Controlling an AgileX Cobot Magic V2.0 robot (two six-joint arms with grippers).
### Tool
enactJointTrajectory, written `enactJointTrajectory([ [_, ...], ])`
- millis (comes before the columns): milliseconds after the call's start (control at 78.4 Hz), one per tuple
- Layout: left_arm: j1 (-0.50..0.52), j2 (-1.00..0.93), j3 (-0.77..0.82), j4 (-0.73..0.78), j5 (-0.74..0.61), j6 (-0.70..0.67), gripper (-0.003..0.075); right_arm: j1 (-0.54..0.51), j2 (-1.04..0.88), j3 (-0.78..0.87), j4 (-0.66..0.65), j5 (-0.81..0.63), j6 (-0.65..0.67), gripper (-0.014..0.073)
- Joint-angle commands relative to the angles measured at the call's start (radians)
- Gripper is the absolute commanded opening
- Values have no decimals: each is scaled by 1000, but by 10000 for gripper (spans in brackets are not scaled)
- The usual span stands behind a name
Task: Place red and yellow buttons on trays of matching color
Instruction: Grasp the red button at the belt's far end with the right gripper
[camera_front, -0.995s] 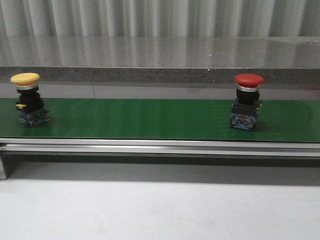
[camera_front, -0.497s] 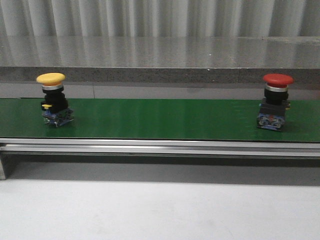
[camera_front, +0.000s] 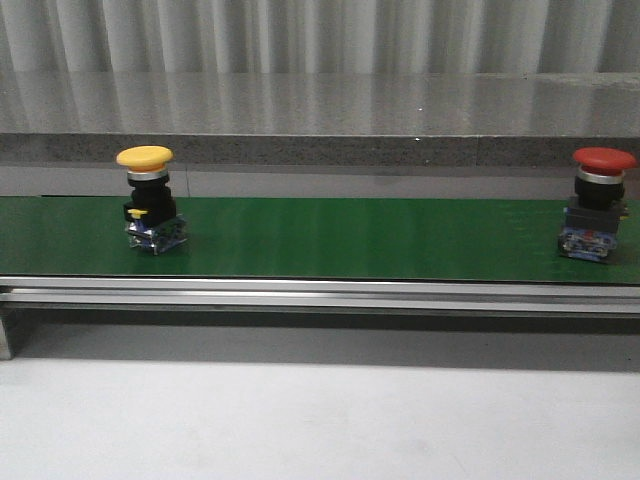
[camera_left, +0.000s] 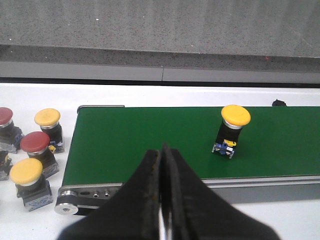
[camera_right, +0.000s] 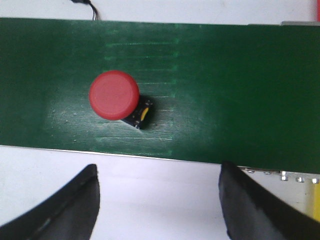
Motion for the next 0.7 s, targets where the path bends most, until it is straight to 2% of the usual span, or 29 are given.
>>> enactJointTrajectory([
  [0, -9, 8, -27, -11, -67, 0, -20, 0, 55, -81, 35, 14, -53, 503],
  [140, -9, 8, -27, -11, -67, 0, -20, 0, 162, -156, 74, 58, -129, 503],
  [268, -9, 8, -27, -11, -67, 0, -20, -5, 249, -207, 72, 71, -138, 521],
  [485, -9, 8, -27, -11, -67, 0, -20, -88, 373, -238, 62, 33, -138, 516],
  [574, -9, 8, -27, -11, -67, 0, -20, -121, 412, -239, 62, 43, -144, 416],
  [599, -9, 8, -27, -11, -67, 0, -20, -127, 420, -239, 62, 44, -145, 341],
  [689, -9, 8, -27, -11, -67, 0, -20, -129, 425, -239, 62, 31, -145, 232],
])
